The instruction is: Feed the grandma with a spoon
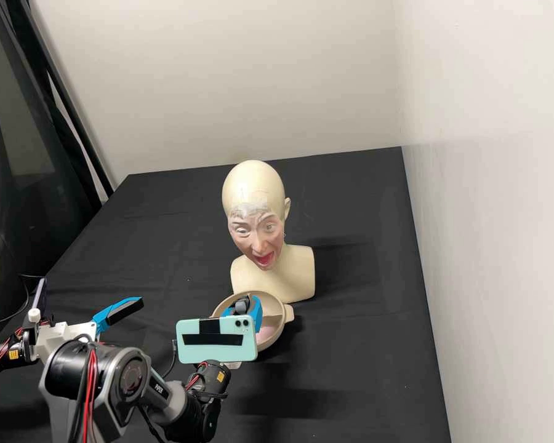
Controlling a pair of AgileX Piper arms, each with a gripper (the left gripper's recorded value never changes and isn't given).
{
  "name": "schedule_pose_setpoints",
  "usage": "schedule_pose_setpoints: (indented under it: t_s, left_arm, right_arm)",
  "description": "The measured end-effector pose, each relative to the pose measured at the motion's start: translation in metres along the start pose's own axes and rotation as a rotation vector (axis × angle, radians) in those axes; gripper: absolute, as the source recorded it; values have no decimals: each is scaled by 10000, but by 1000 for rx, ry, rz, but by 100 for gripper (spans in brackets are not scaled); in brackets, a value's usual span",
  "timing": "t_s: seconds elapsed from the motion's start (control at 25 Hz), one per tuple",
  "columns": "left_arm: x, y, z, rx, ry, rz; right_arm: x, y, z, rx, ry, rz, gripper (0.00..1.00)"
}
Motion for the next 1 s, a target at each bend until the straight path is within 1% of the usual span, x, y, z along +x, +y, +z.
schedule_pose_setpoints:
  t_s: [0.2, 0.32, 0.4, 0.68, 0.8, 0.84, 1.0]
  left_arm:
    - [0, 0, 0, 0, 0, 0]
    - [0, 0, 0, 0, 0, 0]
    - [0, -1, 6, 0, -2, 0]
    - [1, -4, 23, 1, -7, -1]
    - [1, -4, 23, 1, -7, -1]
    - [1, -4, 23, 1, -7, -1]
    - [1, -4, 23, 1, -7, -1]
  right_arm:
    - [-42, 139, -46, -2, 17, 55, 0]
    - [-60, 191, -80, -4, 30, 75, 0]
    - [-73, 226, -101, 1, 38, 89, 0]
    - [-109, 294, -138, -1, 51, 116, 0]
    - [-76, 335, -165, 0, 64, 132, 0]
    - [-69, 342, -170, 4, 67, 135, 0]
    - [-13, 402, -209, 2, 85, 159, 0]
